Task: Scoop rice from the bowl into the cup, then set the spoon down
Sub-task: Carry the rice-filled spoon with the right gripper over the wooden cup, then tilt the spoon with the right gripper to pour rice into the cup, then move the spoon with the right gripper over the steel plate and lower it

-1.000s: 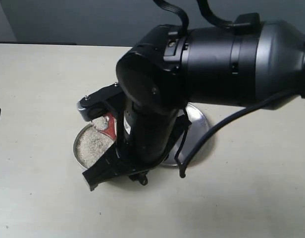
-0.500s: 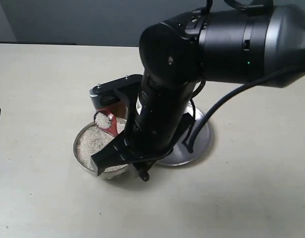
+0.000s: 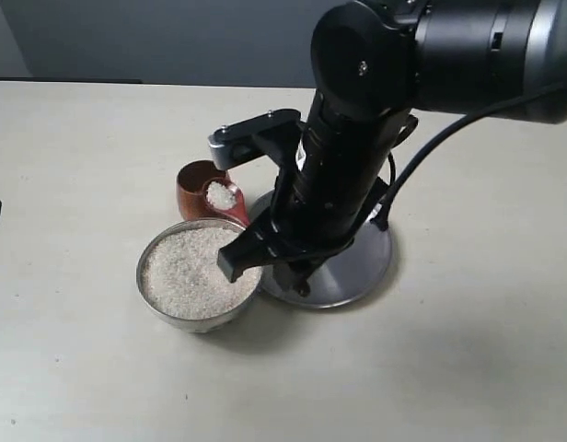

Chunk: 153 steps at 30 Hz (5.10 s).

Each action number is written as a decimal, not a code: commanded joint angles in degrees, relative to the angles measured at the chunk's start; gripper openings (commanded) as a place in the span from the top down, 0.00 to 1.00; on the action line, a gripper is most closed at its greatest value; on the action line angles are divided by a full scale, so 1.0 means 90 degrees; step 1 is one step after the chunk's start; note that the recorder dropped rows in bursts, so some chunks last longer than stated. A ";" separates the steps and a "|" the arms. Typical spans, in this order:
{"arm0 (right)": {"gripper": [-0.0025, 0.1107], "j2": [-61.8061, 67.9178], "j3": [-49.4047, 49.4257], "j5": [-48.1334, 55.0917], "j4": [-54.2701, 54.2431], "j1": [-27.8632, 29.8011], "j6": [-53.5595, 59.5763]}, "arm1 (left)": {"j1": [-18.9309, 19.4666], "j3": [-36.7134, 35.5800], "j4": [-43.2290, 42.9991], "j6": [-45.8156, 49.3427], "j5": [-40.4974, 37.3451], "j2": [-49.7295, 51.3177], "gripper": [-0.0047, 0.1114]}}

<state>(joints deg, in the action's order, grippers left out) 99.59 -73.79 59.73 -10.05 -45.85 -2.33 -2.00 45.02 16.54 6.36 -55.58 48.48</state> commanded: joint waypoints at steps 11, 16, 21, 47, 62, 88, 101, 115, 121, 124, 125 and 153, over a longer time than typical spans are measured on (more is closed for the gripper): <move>0.98 0.0149 -0.0789 -0.0704 0.0697 0.0470 0.0586 | 0.0019 -0.0015 0.0008 0.0007 0.0045 -0.0004 0.96; 0.98 0.0473 -0.1281 -0.0663 0.0862 0.0470 0.0591 | 0.0019 -0.0015 0.0008 0.0007 0.0045 -0.0004 0.96; 0.98 0.0893 -0.1587 -0.0582 0.1116 0.0470 0.0616 | 0.0019 -0.0015 0.0008 0.0007 0.0033 -0.0004 0.96; 0.98 0.1746 -0.1649 -0.0683 0.2181 0.0456 0.0734 | 0.0019 -0.0015 0.0008 0.0007 0.0033 -0.0004 0.96; 0.98 0.1790 -0.1649 -0.0645 0.3049 -0.0006 0.0744 | 0.0019 -0.0015 0.0008 0.0007 0.0033 -0.0004 0.96; 0.98 0.2108 -0.1649 -0.0153 0.4388 -0.0194 0.0207 | 0.0019 -0.0015 0.0008 0.0007 0.0033 -0.0004 0.96; 0.98 0.2108 -0.1649 -0.0021 0.5542 -0.0617 -0.0029 | 0.0019 -0.0015 0.0008 0.0007 0.0033 -0.0004 0.96; 0.98 0.2108 -0.1649 0.0183 0.5842 -0.0617 0.0593 | 0.0019 -0.0015 0.0008 0.0007 0.0033 -0.0004 0.96; 0.98 0.2108 -0.1649 0.0183 0.6337 -0.0765 0.0593 | 0.0019 -0.0015 0.0008 0.0007 0.0033 -0.0004 0.96; 0.98 0.2108 -0.1649 0.0183 0.6396 -0.0837 0.0593 | 0.0019 -0.0015 0.0008 0.0007 0.0033 -0.0004 0.96; 0.98 0.2108 -0.1649 0.0183 0.6396 -0.0837 0.0593 | 0.0019 -0.0015 0.0008 0.0007 0.0033 -0.0004 0.96; 0.98 0.1543 -0.1649 -0.0184 0.3030 0.0196 -0.1026 | 0.0019 -0.0015 0.0008 0.0007 0.0033 -0.0004 0.96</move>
<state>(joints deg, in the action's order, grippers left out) 115.38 -88.17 57.51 24.54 -47.89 -10.60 -2.00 45.02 16.54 6.46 -55.47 48.48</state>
